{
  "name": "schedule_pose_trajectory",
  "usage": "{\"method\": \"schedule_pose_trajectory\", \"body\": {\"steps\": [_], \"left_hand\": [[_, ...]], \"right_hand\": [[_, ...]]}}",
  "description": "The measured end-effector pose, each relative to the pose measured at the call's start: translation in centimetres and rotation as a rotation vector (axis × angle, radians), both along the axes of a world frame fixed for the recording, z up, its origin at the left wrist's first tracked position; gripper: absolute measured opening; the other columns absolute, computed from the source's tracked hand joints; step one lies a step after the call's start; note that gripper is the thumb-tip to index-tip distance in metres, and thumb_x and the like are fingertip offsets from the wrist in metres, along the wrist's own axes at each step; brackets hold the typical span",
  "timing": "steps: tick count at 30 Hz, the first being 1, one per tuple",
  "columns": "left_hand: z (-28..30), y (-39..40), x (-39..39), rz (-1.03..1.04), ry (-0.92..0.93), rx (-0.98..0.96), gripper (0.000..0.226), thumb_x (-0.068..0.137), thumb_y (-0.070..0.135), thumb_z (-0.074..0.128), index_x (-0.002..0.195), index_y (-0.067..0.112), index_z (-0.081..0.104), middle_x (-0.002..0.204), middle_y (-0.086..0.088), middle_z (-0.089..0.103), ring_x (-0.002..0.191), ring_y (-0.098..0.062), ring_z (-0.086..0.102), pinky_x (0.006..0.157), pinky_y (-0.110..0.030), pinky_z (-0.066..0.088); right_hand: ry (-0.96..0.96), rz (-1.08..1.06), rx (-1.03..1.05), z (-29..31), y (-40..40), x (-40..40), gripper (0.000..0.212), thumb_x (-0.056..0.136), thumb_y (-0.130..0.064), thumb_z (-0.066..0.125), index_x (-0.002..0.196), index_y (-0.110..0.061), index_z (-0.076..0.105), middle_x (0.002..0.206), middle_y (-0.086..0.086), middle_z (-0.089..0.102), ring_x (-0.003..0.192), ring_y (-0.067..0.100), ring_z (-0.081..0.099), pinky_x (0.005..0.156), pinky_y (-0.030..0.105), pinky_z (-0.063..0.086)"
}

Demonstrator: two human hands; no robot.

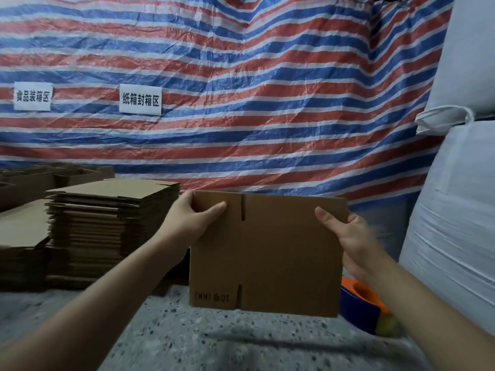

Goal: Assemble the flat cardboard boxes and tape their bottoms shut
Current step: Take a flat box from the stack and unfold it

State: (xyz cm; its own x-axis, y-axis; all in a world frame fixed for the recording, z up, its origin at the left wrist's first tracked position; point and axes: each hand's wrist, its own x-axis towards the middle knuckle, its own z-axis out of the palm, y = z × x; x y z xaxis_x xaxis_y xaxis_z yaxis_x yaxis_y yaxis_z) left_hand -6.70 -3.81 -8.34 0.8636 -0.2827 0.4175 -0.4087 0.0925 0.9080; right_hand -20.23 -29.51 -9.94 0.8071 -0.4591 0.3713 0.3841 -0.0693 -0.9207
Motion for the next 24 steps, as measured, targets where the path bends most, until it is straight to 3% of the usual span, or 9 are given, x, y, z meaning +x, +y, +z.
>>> {"method": "schedule_pose_trajectory", "body": {"steps": [2,6,13,16,18,21,24], "left_hand": [[-1.5,-0.3,0.0,0.039,0.022,0.017,0.028,0.081,0.034,0.078,0.101,0.032,0.058,0.103,0.004,0.068,0.092,-0.012,0.067,0.063,-0.025,0.054],[-4.6,-0.5,0.2,0.033,0.076,0.018,0.032,0.082,0.032,0.077,0.108,0.028,0.060,0.105,0.001,0.069,0.096,-0.017,0.067,0.078,-0.038,0.059],[-5.8,-1.4,0.0,0.066,0.052,0.045,0.023,0.085,0.036,0.074,0.098,0.035,0.055,0.098,0.012,0.065,0.088,-0.005,0.064,0.055,-0.016,0.050],[-6.0,-1.5,-0.2,0.107,0.043,0.068,0.031,0.086,0.039,0.072,0.108,0.036,0.051,0.098,0.018,0.058,0.088,-0.001,0.058,0.057,-0.018,0.046],[-6.3,-1.8,-0.4,0.120,0.050,0.040,0.039,0.086,0.040,0.072,0.115,0.037,0.046,0.099,0.021,0.054,0.089,0.001,0.055,0.061,-0.020,0.046],[-6.8,-1.9,-0.4,0.121,0.084,-0.019,0.044,0.085,0.039,0.073,0.117,0.035,0.043,0.102,0.018,0.054,0.092,-0.001,0.055,0.063,-0.022,0.047],[-6.9,-2.0,-0.2,0.116,0.106,-0.013,0.034,0.085,0.045,0.071,0.108,0.035,0.047,0.104,0.013,0.057,0.092,-0.004,0.057,0.064,-0.023,0.047]], "right_hand": [[0.023,-0.001,0.034,-1.3,0.1,-0.2,0.043,0.078,-0.034,0.073,0.115,-0.013,0.070,0.106,0.009,0.077,0.099,0.026,0.074,0.082,0.045,0.056],[0.060,-0.013,0.064,-4.0,0.2,-0.2,0.041,0.082,-0.029,0.072,0.119,-0.013,0.070,0.110,0.009,0.077,0.105,0.028,0.072,0.090,0.047,0.055],[0.046,0.001,0.100,-5.6,-0.6,-0.4,0.041,0.081,-0.027,0.073,0.119,-0.013,0.070,0.112,0.012,0.076,0.103,0.029,0.073,0.086,0.046,0.057],[0.072,0.057,0.053,-5.2,-1.1,-0.6,0.032,0.084,-0.028,0.071,0.114,-0.018,0.075,0.115,0.013,0.074,0.104,0.028,0.073,0.078,0.037,0.061],[0.100,0.121,0.003,-4.6,-1.2,-0.7,0.025,0.090,-0.031,0.068,0.112,-0.023,0.077,0.119,0.013,0.073,0.110,0.030,0.070,0.082,0.038,0.059],[0.088,0.203,0.019,-3.9,-1.2,-0.7,0.045,0.093,-0.053,0.055,0.126,-0.025,0.070,0.129,0.014,0.068,0.120,0.031,0.065,0.092,0.044,0.055],[0.068,0.276,0.144,-3.4,-1.1,-0.5,0.061,0.099,-0.063,0.035,0.135,-0.024,0.064,0.137,0.015,0.063,0.127,0.033,0.060,0.091,0.043,0.058]]}}
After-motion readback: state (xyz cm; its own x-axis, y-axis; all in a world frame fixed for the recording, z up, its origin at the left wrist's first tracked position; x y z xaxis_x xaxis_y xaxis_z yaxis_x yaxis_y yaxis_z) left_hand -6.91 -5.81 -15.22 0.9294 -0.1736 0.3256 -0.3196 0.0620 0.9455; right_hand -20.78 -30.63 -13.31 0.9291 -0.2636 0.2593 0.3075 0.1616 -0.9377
